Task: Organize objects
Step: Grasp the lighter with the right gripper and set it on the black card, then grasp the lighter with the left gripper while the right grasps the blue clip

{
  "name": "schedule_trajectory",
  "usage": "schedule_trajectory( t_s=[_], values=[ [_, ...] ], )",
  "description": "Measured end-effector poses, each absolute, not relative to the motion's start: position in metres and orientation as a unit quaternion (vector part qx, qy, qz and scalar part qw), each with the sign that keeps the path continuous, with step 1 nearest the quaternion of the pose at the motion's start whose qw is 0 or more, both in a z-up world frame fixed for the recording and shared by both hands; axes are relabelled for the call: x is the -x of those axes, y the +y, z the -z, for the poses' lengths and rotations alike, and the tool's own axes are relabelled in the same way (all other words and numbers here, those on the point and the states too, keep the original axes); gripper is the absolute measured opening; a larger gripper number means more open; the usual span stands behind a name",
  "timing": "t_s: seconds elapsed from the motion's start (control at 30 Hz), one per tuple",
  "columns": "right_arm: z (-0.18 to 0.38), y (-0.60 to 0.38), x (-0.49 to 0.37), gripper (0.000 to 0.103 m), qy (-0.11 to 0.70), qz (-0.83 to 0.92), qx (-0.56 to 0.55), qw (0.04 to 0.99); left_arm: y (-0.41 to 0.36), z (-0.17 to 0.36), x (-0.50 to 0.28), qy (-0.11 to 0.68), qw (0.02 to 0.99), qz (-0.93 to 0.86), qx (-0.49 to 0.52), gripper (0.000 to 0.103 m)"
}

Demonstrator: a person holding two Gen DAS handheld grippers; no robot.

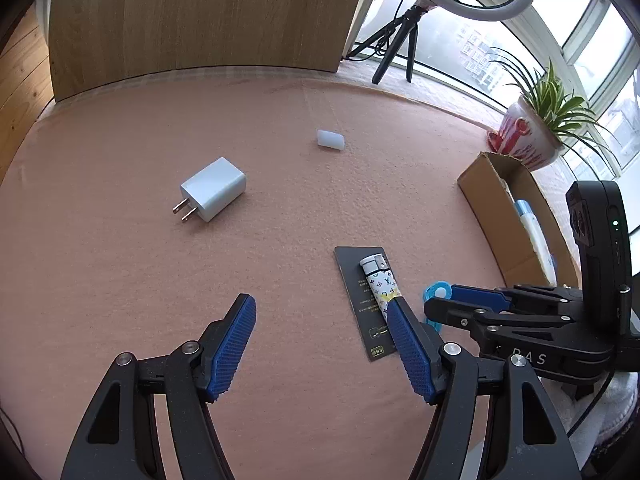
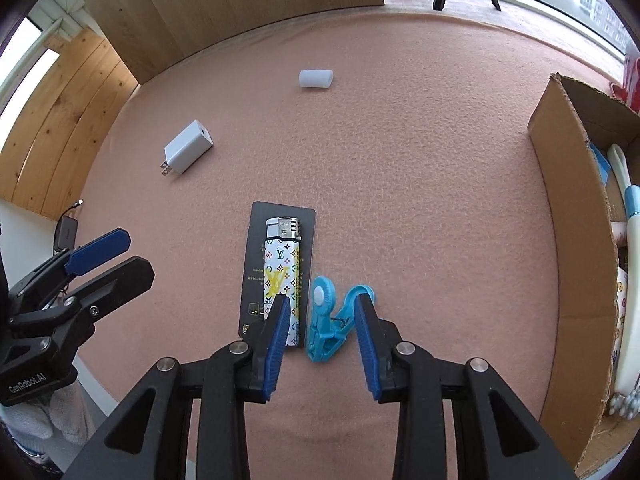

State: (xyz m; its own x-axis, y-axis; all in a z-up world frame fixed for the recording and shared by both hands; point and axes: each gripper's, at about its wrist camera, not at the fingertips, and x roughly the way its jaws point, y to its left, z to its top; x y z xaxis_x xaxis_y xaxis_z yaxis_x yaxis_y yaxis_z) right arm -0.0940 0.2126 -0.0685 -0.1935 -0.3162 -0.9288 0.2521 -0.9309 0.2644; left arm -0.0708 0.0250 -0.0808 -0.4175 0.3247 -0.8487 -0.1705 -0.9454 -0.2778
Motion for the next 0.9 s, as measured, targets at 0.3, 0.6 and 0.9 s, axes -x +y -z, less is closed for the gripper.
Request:
schedule_trajectory(
  t_s=[0.3,0.6,0.9],
  values=[
    [0.059,0.243,0.092,0.030,-0.060,0.786,-0.597,0.149,0.041,0.086,0.071,-0.068,0.159,-0.833,0.525,0.071],
    [0.087,0.219,0.091,0.029,-0.033,0.766,-0.622,0.157,0.056,0.087,0.073,-0.062,0.167,-0.828,0.531,0.066],
    [0.088,0.241,0.101,0.018,-0.028,0.776,-0.615,0.135,0.089,0.098,0.080,-0.050,0.177,-0.821,0.541,0.056]
  ],
)
